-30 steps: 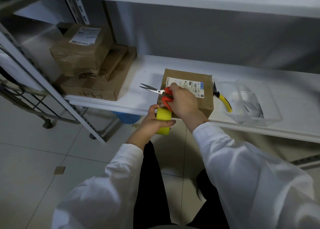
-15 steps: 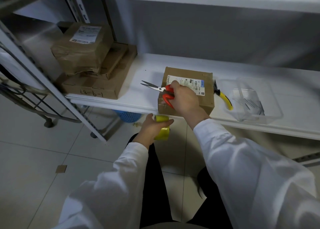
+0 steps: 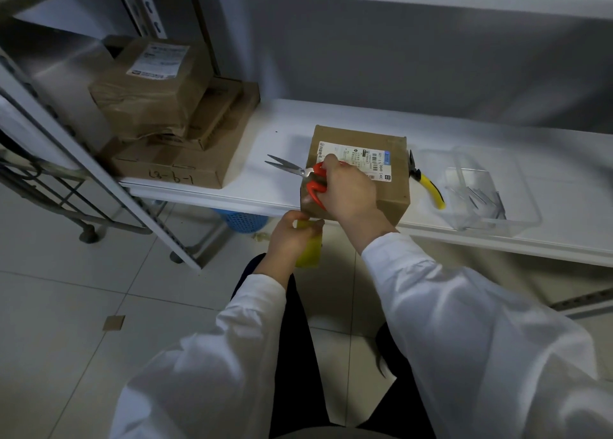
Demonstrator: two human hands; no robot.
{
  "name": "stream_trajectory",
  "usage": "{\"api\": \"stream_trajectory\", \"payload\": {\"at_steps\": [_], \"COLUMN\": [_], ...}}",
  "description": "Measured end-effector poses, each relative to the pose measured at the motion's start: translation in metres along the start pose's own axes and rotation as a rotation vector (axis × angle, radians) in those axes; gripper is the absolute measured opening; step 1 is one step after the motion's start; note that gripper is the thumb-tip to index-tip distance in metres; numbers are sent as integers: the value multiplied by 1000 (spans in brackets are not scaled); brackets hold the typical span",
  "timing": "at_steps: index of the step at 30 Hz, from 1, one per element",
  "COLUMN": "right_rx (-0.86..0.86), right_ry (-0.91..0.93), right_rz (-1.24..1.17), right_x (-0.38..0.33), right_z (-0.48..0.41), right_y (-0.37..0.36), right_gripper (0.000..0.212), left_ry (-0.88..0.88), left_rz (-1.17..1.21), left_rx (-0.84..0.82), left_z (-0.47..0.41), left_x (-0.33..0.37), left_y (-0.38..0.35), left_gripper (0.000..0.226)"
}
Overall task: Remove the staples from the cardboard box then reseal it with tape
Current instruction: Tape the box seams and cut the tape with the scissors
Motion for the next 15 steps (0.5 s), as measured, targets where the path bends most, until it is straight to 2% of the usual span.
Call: {"api": "stream_trajectory", "payload": {"at_steps": [6, 8, 12, 15], "right_rx": [27, 5, -53, -41], "right_ry": [66, 82, 117, 133], "right_rz": [81, 63, -15, -21], "right_x": [-7, -6, 3, 3], "right_z": [2, 1, 0, 2], "right_y": [-4, -4, -1, 1], "right_gripper": [41, 42, 42, 39], "left_ry": [55, 14, -45, 15], "left_rz": [-32, -19, 163, 312], "left_rx": [11, 35, 77, 44], "left_z": [-7, -9, -10, -12], "left_x": [-3, -1, 1, -7], "left_y": [0, 3, 7, 2], "left_gripper": [41, 35, 9, 31]}}
Point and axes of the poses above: each hand's wrist, its own z-axis away from the middle knuckle, its own y-axis out of the back of the hand, x = y × z, the point moved 9 cm from there along -z, towards the middle knuckle, and after that the axes turned 5 degrees about y, right-handed, at the moved point
